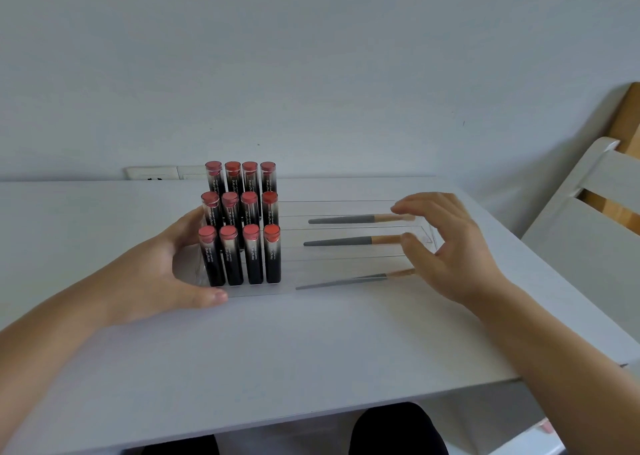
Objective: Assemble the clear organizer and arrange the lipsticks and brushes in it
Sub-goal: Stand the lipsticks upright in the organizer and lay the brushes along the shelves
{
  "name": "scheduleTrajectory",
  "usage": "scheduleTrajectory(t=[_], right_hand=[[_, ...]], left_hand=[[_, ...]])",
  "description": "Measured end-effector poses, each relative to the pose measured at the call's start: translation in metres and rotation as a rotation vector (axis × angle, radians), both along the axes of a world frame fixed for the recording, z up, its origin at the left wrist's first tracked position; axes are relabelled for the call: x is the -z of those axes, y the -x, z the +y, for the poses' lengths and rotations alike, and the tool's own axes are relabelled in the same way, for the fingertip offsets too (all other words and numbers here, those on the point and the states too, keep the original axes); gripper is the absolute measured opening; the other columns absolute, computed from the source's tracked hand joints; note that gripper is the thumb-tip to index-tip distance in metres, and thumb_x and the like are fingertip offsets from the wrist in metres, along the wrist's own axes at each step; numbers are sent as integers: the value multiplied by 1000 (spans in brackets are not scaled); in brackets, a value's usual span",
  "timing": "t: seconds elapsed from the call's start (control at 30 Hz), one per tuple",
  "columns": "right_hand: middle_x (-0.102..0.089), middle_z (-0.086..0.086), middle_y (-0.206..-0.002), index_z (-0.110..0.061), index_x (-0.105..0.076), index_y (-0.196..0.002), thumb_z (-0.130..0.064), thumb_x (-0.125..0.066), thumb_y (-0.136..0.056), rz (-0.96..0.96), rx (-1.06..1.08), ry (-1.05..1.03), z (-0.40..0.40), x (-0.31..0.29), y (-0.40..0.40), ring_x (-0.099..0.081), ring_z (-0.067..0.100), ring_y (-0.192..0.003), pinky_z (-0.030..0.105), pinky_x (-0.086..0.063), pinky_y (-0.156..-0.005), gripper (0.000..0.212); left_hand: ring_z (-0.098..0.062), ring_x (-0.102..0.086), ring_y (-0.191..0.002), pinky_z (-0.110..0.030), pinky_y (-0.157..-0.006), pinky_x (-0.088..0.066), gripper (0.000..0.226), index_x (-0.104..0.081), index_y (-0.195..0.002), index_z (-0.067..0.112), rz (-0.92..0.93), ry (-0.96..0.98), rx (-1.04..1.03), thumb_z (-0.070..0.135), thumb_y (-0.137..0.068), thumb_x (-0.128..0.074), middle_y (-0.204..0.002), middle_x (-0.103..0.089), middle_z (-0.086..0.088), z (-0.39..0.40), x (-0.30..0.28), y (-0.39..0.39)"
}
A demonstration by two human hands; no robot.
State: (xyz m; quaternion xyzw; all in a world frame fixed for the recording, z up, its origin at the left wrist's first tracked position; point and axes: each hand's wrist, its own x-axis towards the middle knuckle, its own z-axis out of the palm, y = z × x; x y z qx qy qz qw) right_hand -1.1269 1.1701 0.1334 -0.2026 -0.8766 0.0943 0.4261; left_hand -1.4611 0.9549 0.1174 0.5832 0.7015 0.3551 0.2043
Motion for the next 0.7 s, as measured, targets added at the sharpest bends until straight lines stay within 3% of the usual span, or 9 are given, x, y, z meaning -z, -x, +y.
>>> scheduleTrajectory(t=[0.1,0.23,0.37,0.53,0.7], right_hand=[[-68,-2,-102,-13,-74,-103,-8,-64,-80,-39,12,-149,-2,4,1,-59,24,-99,43,-44,-92,26],[-72,-4,-107,-13,-75,-107,-12,-63,-81,-129,-24,-191,-5,8,2,-63,23,-97,35,-42,-93,29],[-72,-6,-105,-16,-76,-103,-13,-66,-81,-175,-15,-180,-6,9,2,-64,22,-97,36,-43,-91,24],[-70,-1,-102,-14,-76,-102,-14,-68,-81,-138,-6,-200,-7,9,1,-62,25,-93,39,-45,-87,22],[-67,2,-85,-11,-76,-87,-15,-70,-82,-125,-105,-309,-13,7,-1,-60,27,-77,41,-46,-69,9]], left_hand=[[28,-28,-134,-23,-111,-28,118,-17,-139,78,-10,14,1,63,-47,-89,-141,-35,54,0,1,1],[19,-28,-141,-29,-118,-25,128,-17,-150,64,-24,17,-2,66,-46,-90,-148,-35,46,0,2,2],[23,-29,-137,-27,-116,-26,121,-19,-146,69,-21,4,21,59,-49,-90,-143,-38,49,1,3,2],[19,-28,-141,-31,-121,-24,126,-18,-152,61,-28,14,4,60,-47,-90,-148,-38,44,1,3,4],[22,-30,-137,-28,-115,-26,121,-20,-149,66,-23,-5,31,58,-50,-90,-144,-39,47,1,4,4]])
